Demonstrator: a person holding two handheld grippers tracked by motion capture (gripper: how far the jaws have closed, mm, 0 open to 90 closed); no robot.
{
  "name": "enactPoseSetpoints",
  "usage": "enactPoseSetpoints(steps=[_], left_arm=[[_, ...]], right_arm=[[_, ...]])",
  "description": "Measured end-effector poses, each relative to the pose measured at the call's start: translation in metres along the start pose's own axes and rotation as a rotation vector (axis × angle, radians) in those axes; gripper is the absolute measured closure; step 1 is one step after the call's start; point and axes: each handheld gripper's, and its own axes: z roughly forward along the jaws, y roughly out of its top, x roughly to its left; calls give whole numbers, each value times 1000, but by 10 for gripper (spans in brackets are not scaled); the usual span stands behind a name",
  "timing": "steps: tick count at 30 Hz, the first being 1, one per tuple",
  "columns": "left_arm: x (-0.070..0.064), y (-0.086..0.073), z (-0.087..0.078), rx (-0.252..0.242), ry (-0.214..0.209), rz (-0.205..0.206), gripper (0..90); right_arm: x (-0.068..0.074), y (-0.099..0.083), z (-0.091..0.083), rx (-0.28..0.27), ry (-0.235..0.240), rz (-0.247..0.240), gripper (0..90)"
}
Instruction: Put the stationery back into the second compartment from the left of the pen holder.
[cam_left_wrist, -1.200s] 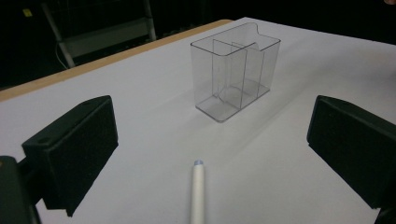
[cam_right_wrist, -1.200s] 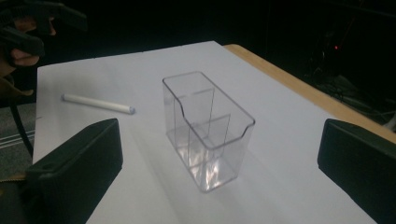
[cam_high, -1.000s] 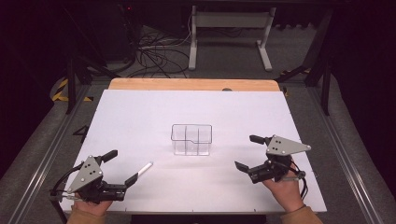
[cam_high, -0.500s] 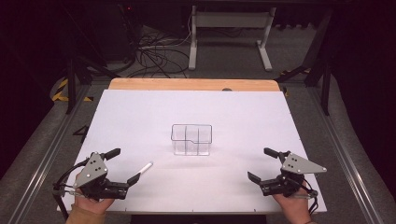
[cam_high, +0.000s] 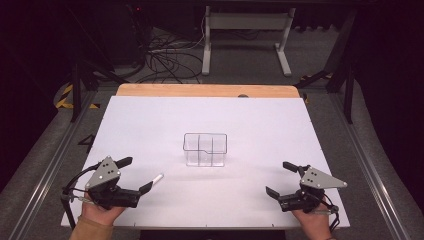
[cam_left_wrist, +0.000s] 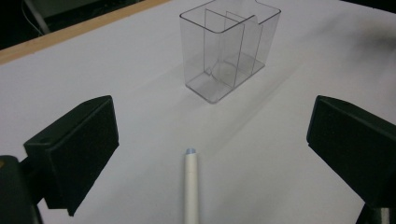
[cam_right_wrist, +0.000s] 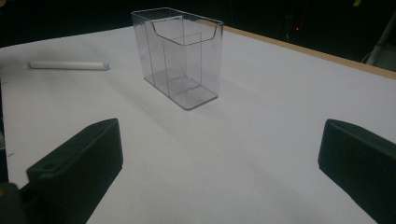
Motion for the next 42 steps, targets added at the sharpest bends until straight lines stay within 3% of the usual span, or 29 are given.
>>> enactPoseSetpoints(steps=[3,6,13,19,27,35,39,42], left_arm=[[4,5,3,54,-40,-67,43],[7,8,4,79,-42,-87,45],[8,15,12,192,-6,-57,68],[9,21,21,258,-14,-97,124],[5,24,30,341,30,-24,127],[5,25,34,369,12,-19,165],[8,24,34,357,-32,-38,275],[9,23,36,372,-43,-36,351]], right_arm=[[1,-1,2,15,8,-4,4],[2,-1,3,18,11,-3,5],[3,-1,5,25,20,-5,5],[5,-1,7,36,40,-16,5],[6,-2,8,39,49,-16,5],[7,-1,8,32,58,-26,5],[7,-2,8,34,64,-25,5],[7,-1,8,33,66,-25,5]])
